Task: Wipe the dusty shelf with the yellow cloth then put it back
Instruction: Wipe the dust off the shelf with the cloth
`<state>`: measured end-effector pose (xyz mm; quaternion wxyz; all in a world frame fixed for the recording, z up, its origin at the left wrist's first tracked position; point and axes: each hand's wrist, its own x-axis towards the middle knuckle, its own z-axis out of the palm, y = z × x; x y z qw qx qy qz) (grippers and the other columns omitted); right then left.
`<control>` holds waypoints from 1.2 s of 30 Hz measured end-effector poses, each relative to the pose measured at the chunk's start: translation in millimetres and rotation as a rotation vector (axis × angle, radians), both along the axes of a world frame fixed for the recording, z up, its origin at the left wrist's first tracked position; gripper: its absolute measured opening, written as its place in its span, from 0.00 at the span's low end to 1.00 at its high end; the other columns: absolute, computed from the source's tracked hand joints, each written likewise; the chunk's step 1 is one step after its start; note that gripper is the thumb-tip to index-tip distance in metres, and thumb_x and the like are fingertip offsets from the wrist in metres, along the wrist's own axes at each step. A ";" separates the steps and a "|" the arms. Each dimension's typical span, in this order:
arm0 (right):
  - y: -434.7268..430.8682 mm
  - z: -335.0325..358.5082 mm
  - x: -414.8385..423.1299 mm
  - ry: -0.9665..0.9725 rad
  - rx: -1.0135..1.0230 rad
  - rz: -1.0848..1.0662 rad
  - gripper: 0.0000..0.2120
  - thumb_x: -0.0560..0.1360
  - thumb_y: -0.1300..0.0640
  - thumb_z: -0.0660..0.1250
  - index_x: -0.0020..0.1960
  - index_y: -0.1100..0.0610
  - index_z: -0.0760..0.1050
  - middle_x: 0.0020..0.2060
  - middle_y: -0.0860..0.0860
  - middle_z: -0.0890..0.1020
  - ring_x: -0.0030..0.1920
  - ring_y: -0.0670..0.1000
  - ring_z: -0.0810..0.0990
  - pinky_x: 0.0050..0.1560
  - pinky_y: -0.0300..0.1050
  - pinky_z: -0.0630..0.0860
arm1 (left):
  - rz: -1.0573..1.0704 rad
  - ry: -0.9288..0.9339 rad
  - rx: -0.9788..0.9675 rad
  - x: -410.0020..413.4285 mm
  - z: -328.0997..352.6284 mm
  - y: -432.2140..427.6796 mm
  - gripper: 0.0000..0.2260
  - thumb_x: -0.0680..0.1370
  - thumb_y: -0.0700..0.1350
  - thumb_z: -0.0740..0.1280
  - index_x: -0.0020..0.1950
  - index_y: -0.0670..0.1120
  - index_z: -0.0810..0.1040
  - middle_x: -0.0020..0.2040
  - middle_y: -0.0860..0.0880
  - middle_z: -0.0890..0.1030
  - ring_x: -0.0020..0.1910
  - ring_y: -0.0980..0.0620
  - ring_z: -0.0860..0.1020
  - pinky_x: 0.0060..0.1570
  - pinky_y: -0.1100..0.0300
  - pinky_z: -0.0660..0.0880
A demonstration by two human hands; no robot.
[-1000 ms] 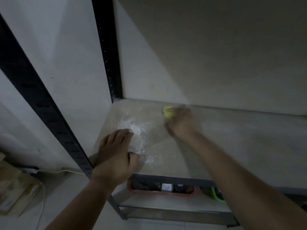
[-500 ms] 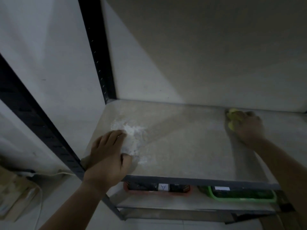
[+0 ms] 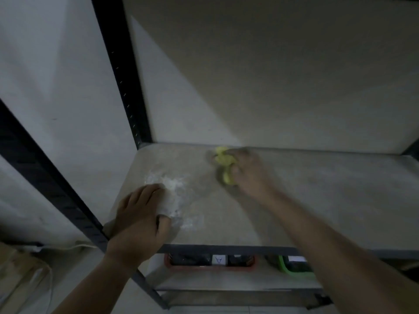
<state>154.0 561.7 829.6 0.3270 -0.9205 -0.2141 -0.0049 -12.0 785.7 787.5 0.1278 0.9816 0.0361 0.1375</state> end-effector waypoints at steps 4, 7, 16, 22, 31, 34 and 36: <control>-101.1 -1.6 66.2 -0.002 -0.426 -0.413 0.25 0.74 0.54 0.67 0.71 0.51 0.69 0.68 0.59 0.70 0.66 0.61 0.71 0.66 0.50 0.69 | 0.003 0.028 -0.006 0.3 -0.2 0.5 0.25 0.73 0.51 0.56 0.67 0.44 0.75 0.66 0.46 0.77 0.67 0.44 0.74 0.66 0.46 0.69; -113.2 -11.3 84.4 0.099 -0.437 -0.433 0.23 0.75 0.54 0.66 0.69 0.54 0.70 0.66 0.61 0.71 0.65 0.63 0.70 0.66 0.53 0.70 | 0.012 0.043 0.000 1.0 -0.1 0.8 0.26 0.74 0.52 0.56 0.69 0.43 0.75 0.67 0.46 0.77 0.68 0.44 0.73 0.68 0.47 0.67; 73.0 -30.1 31.6 -0.157 -0.461 -0.004 0.22 0.73 0.48 0.53 0.64 0.49 0.73 0.62 0.52 0.76 0.61 0.57 0.74 0.65 0.48 0.68 | -0.010 0.014 -0.009 1.6 -5.2 5.0 0.25 0.75 0.52 0.56 0.68 0.44 0.75 0.65 0.47 0.77 0.67 0.45 0.74 0.68 0.50 0.66; 78.4 -22.0 -15.0 -0.174 -0.202 0.183 0.19 0.75 0.59 0.62 0.66 0.53 0.75 0.60 0.58 0.78 0.59 0.60 0.75 0.65 0.49 0.68 | 0.008 0.009 -0.130 -12.8 1.1 -4.4 0.28 0.80 0.52 0.59 0.79 0.43 0.67 0.79 0.45 0.67 0.80 0.47 0.63 0.80 0.50 0.56; -127.3 -14.0 1.4 -0.052 -0.417 -0.405 0.23 0.72 0.43 0.61 0.65 0.49 0.71 0.56 0.63 0.76 0.52 0.66 0.78 0.55 0.59 0.77 | 0.155 -0.218 -0.508 -106.4 19.3 35.0 0.07 0.76 0.48 0.72 0.42 0.53 0.75 0.37 0.53 0.79 0.38 0.54 0.79 0.36 0.60 0.74; -133.7 -33.4 -9.2 -0.074 -0.484 -0.418 0.24 0.72 0.42 0.57 0.64 0.50 0.71 0.53 0.65 0.75 0.46 0.66 0.77 0.53 0.59 0.77 | 0.240 -0.343 -0.682 -99.6 55.0 50.3 0.22 0.70 0.62 0.71 0.54 0.49 0.71 0.50 0.51 0.79 0.50 0.50 0.79 0.48 0.59 0.75; -111.7 -38.5 -18.0 -0.120 -0.455 -0.405 0.23 0.73 0.45 0.56 0.64 0.53 0.72 0.54 0.65 0.75 0.46 0.66 0.77 0.54 0.58 0.76 | 0.134 -0.393 -0.783 -79.8 89.7 52.9 0.25 0.70 0.63 0.72 0.61 0.55 0.71 0.58 0.55 0.79 0.59 0.53 0.79 0.58 0.58 0.75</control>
